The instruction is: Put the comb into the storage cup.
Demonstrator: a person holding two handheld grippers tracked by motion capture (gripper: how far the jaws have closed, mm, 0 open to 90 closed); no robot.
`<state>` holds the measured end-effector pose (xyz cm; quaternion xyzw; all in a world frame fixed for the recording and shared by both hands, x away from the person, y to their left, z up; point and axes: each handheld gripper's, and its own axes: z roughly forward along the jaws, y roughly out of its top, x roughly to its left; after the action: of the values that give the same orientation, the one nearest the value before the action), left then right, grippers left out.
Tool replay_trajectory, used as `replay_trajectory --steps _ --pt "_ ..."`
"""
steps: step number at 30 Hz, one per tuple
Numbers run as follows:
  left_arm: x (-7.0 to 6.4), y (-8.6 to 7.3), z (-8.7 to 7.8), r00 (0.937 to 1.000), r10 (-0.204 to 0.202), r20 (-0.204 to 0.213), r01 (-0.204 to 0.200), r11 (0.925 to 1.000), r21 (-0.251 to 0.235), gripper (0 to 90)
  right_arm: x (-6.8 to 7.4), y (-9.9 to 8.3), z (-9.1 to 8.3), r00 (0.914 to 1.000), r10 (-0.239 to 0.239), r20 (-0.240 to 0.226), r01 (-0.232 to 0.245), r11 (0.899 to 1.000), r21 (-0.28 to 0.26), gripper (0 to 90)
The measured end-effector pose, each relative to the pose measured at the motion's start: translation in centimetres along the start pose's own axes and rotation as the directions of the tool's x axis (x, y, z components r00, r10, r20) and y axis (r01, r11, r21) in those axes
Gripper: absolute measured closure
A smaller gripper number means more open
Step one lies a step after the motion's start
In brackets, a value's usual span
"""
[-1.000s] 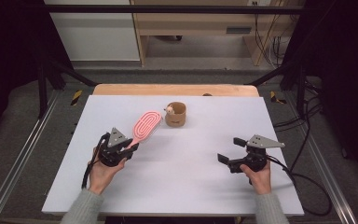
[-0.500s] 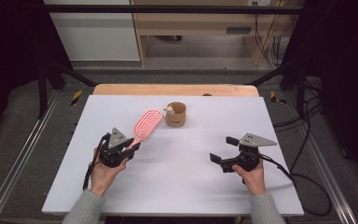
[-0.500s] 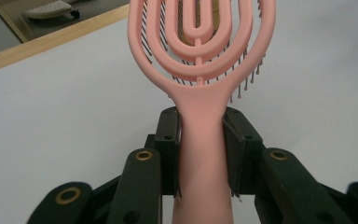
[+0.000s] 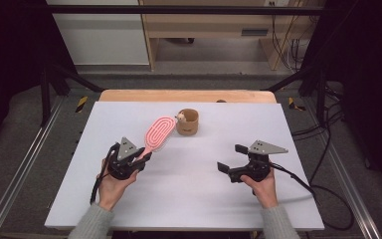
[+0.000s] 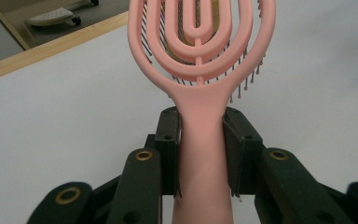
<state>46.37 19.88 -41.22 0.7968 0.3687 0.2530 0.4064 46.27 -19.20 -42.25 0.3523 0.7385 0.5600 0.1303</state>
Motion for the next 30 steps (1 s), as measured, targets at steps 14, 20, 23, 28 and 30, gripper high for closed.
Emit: replay_trajectory --steps 14,20,23,28,30 --pt "-0.5 0.0 0.1 1.0 -0.002 -0.007 0.002 0.9999 -0.014 69.4 0.6 0.9 1.0 1.0 0.006 -0.004 -0.006 1.0 -0.01 0.3" --pt "-0.7 0.0 0.2 1.0 -0.005 -0.004 0.005 0.9999 -0.014 69.3 0.8 1.3 1.6 0.9999 0.016 -0.003 -0.016 1.0 -0.012 0.3" --pt "-0.9 0.0 0.3 0.9999 -0.008 -0.007 0.008 0.9999 -0.015 69.3 0.9 1.4 1.9 0.9999 0.014 -0.005 -0.014 1.0 -0.01 0.3" --pt "-1.1 -0.1 0.5 0.9999 -0.011 -0.009 0.011 0.9998 -0.014 69.4 1.1 1.8 2.4 0.9998 0.018 -0.009 -0.018 1.0 -0.016 0.4" --pt "-1.2 -0.1 0.6 0.9999 -0.009 -0.012 0.009 0.9999 -0.013 69.3 1.1 1.8 2.5 0.9996 0.026 -0.009 -0.026 1.0 -0.018 0.5"
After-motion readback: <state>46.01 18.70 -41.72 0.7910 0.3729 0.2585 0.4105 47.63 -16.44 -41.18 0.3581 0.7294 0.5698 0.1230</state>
